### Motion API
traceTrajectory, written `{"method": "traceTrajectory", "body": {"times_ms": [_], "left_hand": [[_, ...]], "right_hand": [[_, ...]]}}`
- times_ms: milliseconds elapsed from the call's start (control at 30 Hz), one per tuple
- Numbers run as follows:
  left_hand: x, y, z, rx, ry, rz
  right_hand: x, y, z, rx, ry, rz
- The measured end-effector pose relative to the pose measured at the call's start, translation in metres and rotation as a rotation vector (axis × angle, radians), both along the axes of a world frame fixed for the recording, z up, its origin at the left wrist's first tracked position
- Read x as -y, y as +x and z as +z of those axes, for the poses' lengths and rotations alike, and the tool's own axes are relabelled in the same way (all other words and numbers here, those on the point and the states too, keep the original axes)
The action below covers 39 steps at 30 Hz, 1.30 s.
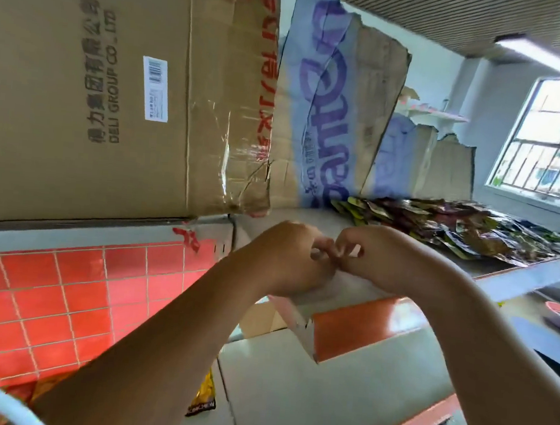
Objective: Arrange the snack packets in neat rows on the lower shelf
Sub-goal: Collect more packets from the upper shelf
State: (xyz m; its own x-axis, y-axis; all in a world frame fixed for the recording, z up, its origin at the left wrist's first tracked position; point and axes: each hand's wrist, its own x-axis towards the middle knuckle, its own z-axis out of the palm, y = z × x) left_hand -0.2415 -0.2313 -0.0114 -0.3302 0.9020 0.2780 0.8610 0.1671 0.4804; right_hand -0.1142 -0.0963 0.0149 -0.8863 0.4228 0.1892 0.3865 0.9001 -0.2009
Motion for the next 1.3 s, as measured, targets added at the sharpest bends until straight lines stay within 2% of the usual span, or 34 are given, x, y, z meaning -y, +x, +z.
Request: {"method": "traceTrajectory", "body": {"times_ms": [100,233,467,633,800,867,1067,1167,1233,1267,1300], "left_hand": [[-0.021,-0.010,0.002,-0.055,-0.025,-0.019],[-0.033,-0.017,-0.008,-0.088,0.015,-0.004],[-0.030,-0.025,-0.017,-0.046,0.053,0.030],[-0.027,-0.020,-0.012,-0.017,0.061,0.078],[-0.026,-0.012,-0.006,0.045,0.050,0.147],[-0.027,-0.012,-0.007,0.072,0.051,0.186],[-0.026,-0.011,-0.006,0.147,0.073,0.265],[-0.025,-0.009,-0.004,0.192,0.091,0.285],[-0.026,-0.007,-0.002,0.223,0.122,0.283],[-0.027,-0.006,-0.002,0.245,0.146,0.281],[-0.026,-0.005,-0.001,0.267,0.170,0.278]], "right_hand": [[-0.032,-0.003,0.005,-0.001,0.003,-0.027],[-0.077,-0.009,0.017,0.038,0.104,-0.098],[-0.118,-0.044,0.026,0.302,0.222,-0.169],[-0.129,-0.050,0.023,0.211,0.348,-0.142],[-0.137,-0.044,0.030,0.469,0.353,-0.047],[-0.146,-0.039,0.038,0.493,0.374,-0.042],[-0.156,-0.018,0.045,0.341,0.376,-0.019],[-0.146,0.000,0.054,0.021,0.327,0.121],[-0.137,0.009,0.060,-0.256,0.110,0.246],[-0.132,0.010,0.062,-0.343,-0.024,0.287],[-0.125,0.011,0.063,-0.351,-0.164,0.325]]}}
